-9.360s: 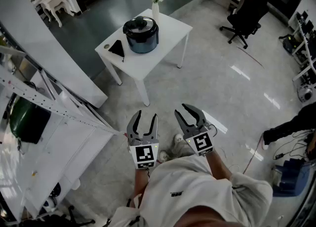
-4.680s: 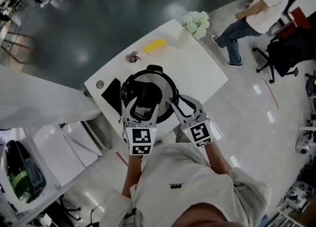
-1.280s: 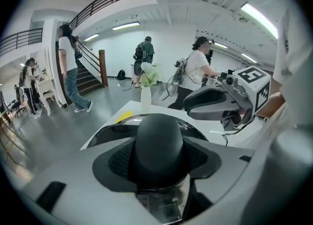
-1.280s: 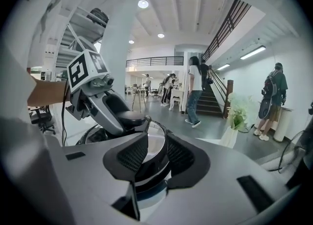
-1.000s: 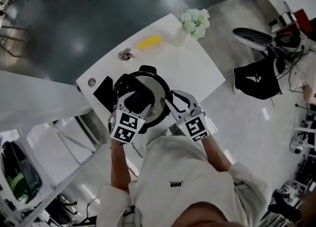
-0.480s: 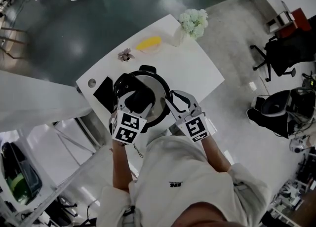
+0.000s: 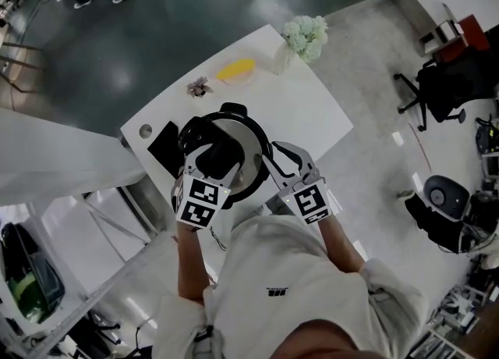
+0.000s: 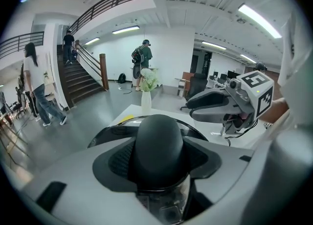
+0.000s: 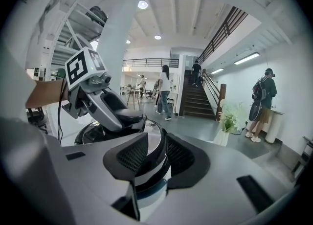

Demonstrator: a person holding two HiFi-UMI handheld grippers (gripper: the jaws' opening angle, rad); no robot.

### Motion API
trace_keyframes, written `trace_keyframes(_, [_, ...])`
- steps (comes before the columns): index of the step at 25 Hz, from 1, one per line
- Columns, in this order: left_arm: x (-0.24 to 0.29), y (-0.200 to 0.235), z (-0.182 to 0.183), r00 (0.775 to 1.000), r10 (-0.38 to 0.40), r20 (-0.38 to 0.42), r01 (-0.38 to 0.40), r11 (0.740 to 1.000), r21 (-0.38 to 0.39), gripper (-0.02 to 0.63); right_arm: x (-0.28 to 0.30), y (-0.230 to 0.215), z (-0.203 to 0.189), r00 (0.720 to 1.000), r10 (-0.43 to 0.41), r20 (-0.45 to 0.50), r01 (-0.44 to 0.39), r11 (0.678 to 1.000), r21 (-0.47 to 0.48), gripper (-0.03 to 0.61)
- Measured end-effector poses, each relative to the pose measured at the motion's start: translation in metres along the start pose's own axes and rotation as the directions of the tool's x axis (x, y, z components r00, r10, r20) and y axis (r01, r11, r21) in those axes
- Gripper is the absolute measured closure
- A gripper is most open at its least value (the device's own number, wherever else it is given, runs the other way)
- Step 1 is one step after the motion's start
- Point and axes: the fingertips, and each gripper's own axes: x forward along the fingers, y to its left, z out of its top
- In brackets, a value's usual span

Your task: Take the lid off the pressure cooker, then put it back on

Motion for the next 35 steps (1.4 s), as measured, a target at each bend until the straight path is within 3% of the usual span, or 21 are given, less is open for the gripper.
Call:
trace_keyframes(20, [-0.014,0.0,0.021,0.998,0.008,0.07,-0.008,1.0,0.002,0.328,-0.006,-0.002,0.011,0.999,-0.032,0.031,0.033,0.999,-0.035,0.459])
trace_keyframes(26, [-0.012,0.001,0.037,0.996,0.041,0.076,-0.041,0.999,-0.002,0.328,-0.006,-0.022,0.013,0.997,-0.012,0.079,0.018,0.997,-0.076,0.459])
trace_keyframes(35, [0.006,-0.012,0.068,0.992,0.112,0.066,-0.11,0.993,-0.029,0.328,-0.021,-0.064,0.012,0.996,0.044,0.072,-0.041,0.998,-0.042,0.459])
